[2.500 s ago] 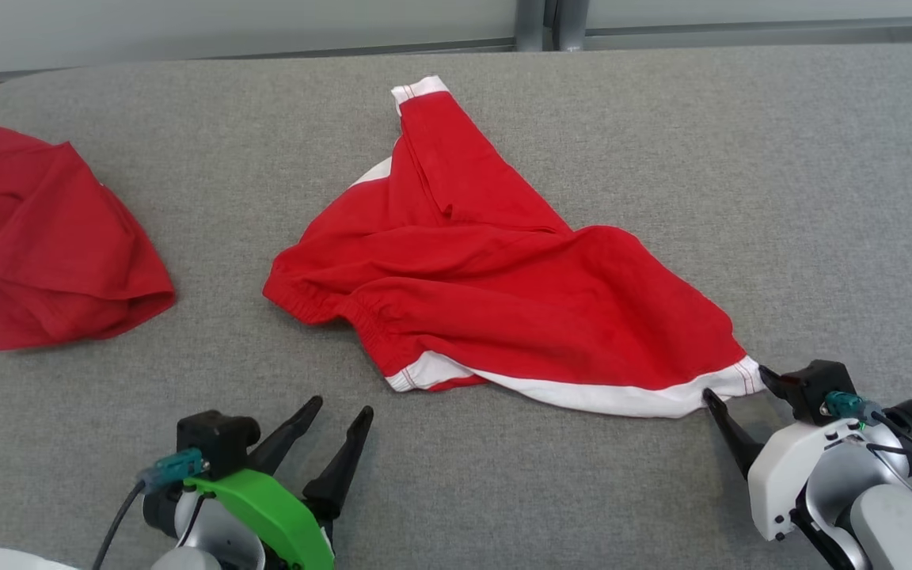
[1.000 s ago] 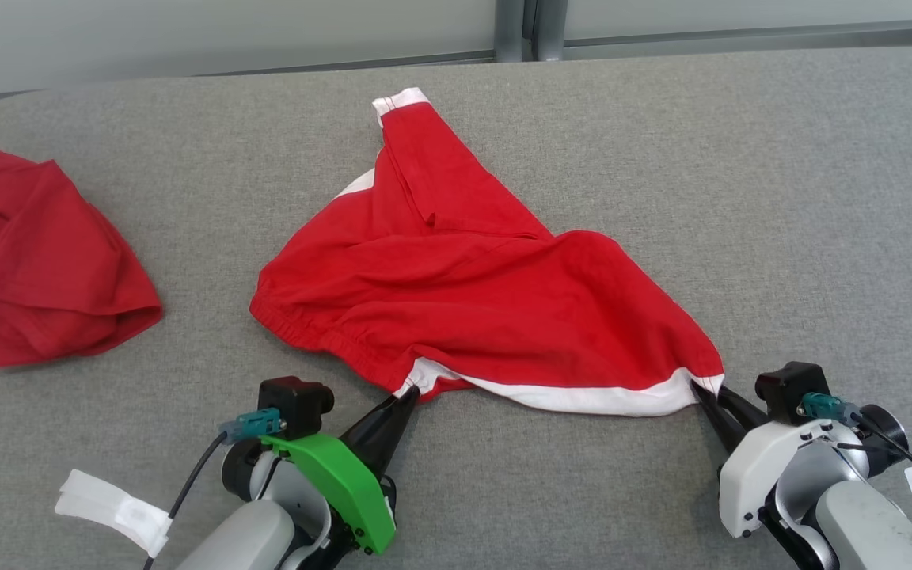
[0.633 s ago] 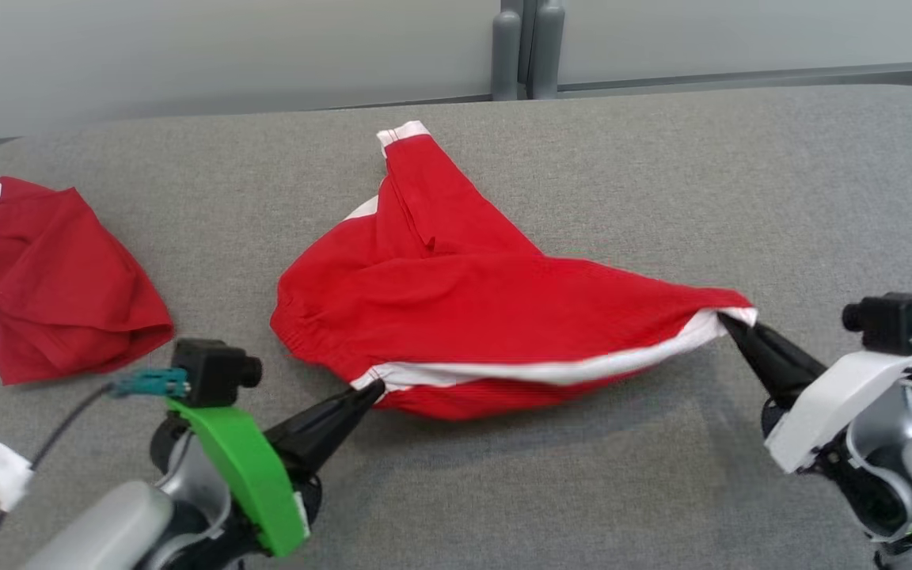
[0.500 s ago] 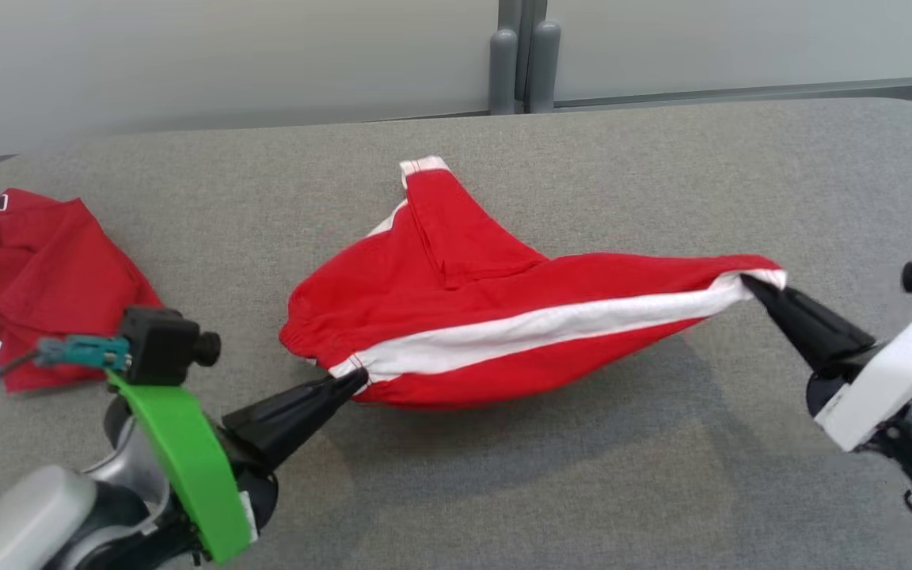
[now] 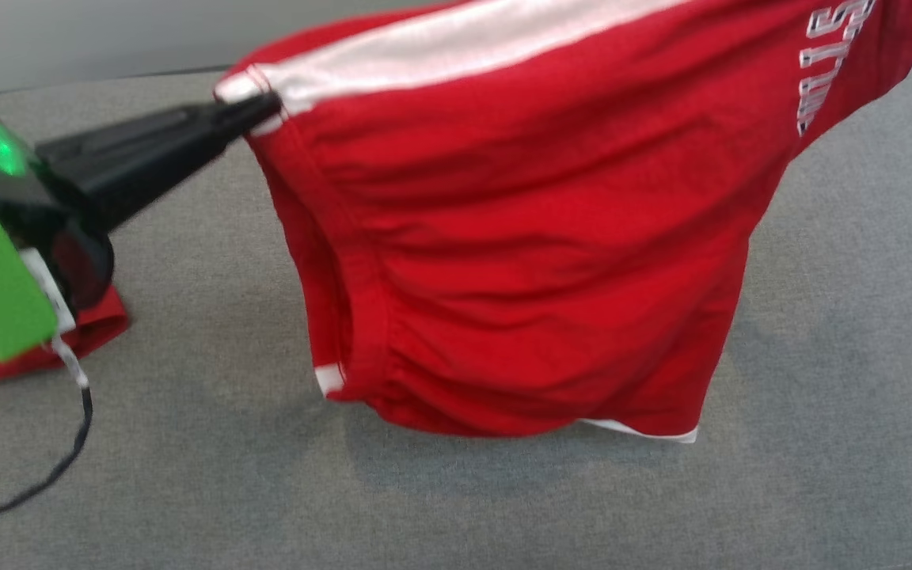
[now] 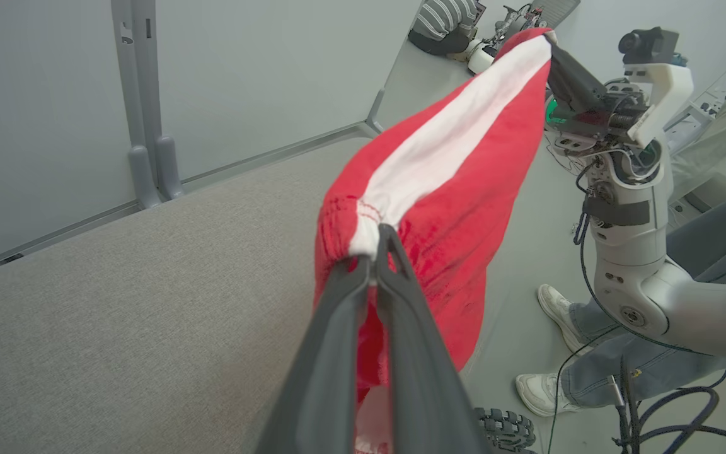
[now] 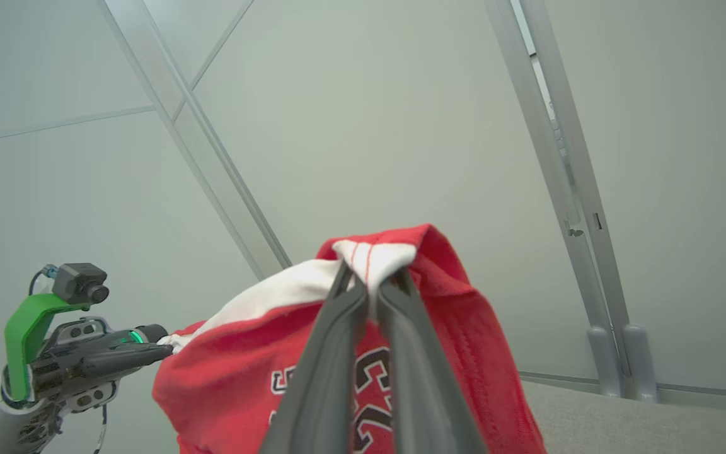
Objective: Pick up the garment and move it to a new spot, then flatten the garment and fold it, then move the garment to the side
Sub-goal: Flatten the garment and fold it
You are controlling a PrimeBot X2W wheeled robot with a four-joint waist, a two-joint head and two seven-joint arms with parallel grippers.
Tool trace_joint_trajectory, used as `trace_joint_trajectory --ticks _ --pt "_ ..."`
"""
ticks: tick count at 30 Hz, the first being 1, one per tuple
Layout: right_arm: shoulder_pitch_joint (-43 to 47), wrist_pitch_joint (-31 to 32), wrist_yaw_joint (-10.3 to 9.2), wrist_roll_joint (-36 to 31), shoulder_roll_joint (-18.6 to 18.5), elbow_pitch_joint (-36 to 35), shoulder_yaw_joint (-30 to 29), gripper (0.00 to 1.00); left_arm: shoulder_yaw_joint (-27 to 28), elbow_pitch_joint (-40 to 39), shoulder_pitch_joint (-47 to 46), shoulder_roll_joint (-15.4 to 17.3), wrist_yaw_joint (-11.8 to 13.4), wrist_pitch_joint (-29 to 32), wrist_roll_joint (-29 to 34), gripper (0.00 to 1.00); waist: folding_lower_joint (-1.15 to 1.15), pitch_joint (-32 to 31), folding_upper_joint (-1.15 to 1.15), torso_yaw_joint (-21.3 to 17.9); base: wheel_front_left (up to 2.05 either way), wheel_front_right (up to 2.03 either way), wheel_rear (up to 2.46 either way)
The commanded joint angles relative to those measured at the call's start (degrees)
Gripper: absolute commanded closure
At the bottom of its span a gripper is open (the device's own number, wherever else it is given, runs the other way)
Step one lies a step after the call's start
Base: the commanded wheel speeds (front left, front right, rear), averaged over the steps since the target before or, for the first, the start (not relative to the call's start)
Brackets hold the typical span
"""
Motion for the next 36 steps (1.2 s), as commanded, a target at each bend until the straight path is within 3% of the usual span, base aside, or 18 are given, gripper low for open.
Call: trace_joint_trajectory --ticks 1,5,6,10,15,20,25,29,32,36 --pt "-4.9 1.2 0.02 -2.4 1.9 2.7 0.0 1.0 0.1 2.6 -4.9 -1.5 0.8 1.7 0.5 1.0 0.0 7.1 0.43 -0.9 0.0 0.0 0.0" --pt "-19.1 4.0 0.03 -11.9 8.6 10.9 1.3 1.0 -1.8 11.9 -17.0 -5.1 2.3 5.7 3.7 1.0 0.0 14.6 0.43 -1.4 0.0 0.0 0.0" --pt "-26.1 3.9 0.02 -17.8 12.7 15.9 1.5 1.0 -3.3 17.4 -22.7 -7.4 2.4 6.4 7.2 1.0 0.0 17.9 0.43 -1.7 0.0 0.0 0.0" --pt "-39.7 0.8 0.02 -28.9 20.5 26.2 1.0 1.0 -5.7 29.7 -33.9 -13.3 1.3 3.0 15.8 1.0 0.0 23.9 0.43 -2.0 0.0 0.0 0.0" --pt "-53.9 -10.0 0.03 -41.0 23.4 40.0 -1.8 1.0 -7.2 43.4 -44.1 -20.0 -2.5 -8.4 27.1 1.0 0.0 28.3 0.43 -2.4 0.0 0.0 0.0" --pt "-61.5 -21.5 0.02 -39.5 23.5 50.7 0.3 1.0 -9.1 53.3 -48.2 -23.6 -7.2 -22.4 35.7 1.0 0.0 31.6 0.43 -2.8 0.0 0.0 0.0" --pt "-54.7 -28.0 0.02 -32.3 23.5 53.7 10.3 1.0 -13.2 57.2 -41.5 -21.9 -9.4 -28.8 35.6 1.0 0.0 31.4 0.43 -3.8 0.0 0.0 0.0" --pt "-45.3 -30.3 0.02 -27.8 23.4 50.9 15.1 1.0 -17.0 53.1 -33.3 -19.6 -9.5 -32.2 30.7 1.0 0.0 28.8 0.43 -4.8 0.0 0.0 0.0" --pt "-32.3 -31.1 0.02 -25.4 22.7 46.5 19.1 1.0 -20.4 48.3 -24.0 -14.5 -9.4 -35.9 27.1 1.0 0.0 25.2 0.43 -6.2 0.0 0.0 0.0" --pt "-14.6 -29.9 0.02 -22.2 17.3 38.7 22.4 1.0 -25.0 42.3 -12.3 -9.8 -9.4 -42.1 25.3 1.0 0.0 19.9 0.43 -6.2 0.0 0.0 0.0"
